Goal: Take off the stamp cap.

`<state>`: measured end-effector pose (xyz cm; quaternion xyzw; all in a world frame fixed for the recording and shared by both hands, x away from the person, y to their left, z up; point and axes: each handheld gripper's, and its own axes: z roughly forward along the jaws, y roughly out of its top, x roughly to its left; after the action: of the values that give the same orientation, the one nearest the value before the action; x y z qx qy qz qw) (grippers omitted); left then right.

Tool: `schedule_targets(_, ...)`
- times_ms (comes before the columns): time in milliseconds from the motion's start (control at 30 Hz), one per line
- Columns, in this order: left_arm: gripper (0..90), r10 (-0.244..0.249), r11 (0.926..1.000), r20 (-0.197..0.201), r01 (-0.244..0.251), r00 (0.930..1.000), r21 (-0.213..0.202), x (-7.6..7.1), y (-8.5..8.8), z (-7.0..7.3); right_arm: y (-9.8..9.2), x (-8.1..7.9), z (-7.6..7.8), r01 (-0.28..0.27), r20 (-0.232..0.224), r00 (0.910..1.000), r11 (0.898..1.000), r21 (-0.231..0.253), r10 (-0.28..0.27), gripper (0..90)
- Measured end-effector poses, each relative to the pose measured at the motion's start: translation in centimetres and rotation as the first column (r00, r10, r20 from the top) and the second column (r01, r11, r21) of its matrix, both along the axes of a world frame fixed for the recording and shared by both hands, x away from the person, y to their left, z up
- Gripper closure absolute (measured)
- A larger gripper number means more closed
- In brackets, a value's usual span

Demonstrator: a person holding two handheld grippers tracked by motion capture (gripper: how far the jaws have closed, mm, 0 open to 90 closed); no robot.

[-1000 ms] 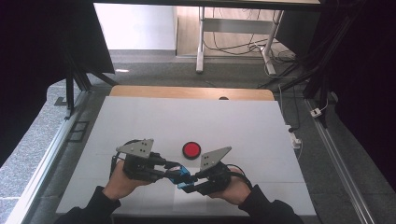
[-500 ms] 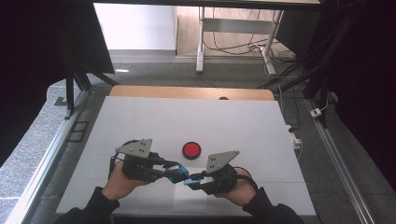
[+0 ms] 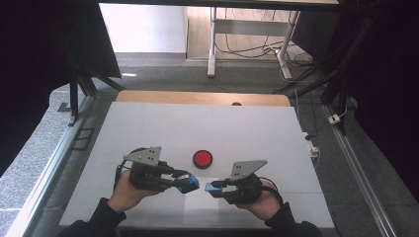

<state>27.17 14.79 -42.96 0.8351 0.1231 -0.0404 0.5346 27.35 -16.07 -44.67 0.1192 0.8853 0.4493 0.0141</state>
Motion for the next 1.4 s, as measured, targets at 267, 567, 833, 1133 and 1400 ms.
schedule_targets(267,70.1,0.025,0.9991,0.018,-0.026,0.9995,0.032,-0.2,-0.2,0.0,-1.6,-0.3,0.4,0.079,0.012,0.9967,0.995,0.057,-0.08,68.5)
schedule_targets(567,70.1,0.06,0.9949,0.043,-0.064,0.9973,0.079,-0.4,-0.5,0.0,-2.9,-0.7,0.7,0.111,0.053,0.9922,0.993,0.045,-0.113,68.4)
schedule_targets(833,70.1,0.097,0.9898,0.056,-0.102,0.9937,0.099,-0.5,-0.7,0.0,-4.7,-1.1,0.6,0.194,0.056,0.9787,0.979,0.053,-0.197,68.4)
schedule_targets(1133,70.1,0.119,0.9882,0.057,-0.124,0.9912,0.089,-0.4,-0.4,0.0,-7.2,-1.2,0.5,0.311,0.048,0.9487,0.95,0.041,-0.313,68.4)
schedule_targets(1400,70.1,0.131,0.9858,0.068,-0.138,0.989,0.096,-0.4,-0.3,0.0,-9.3,-1.6,0.2,0.386,0.041,0.9211,0.922,0.025,-0.387,68.4)
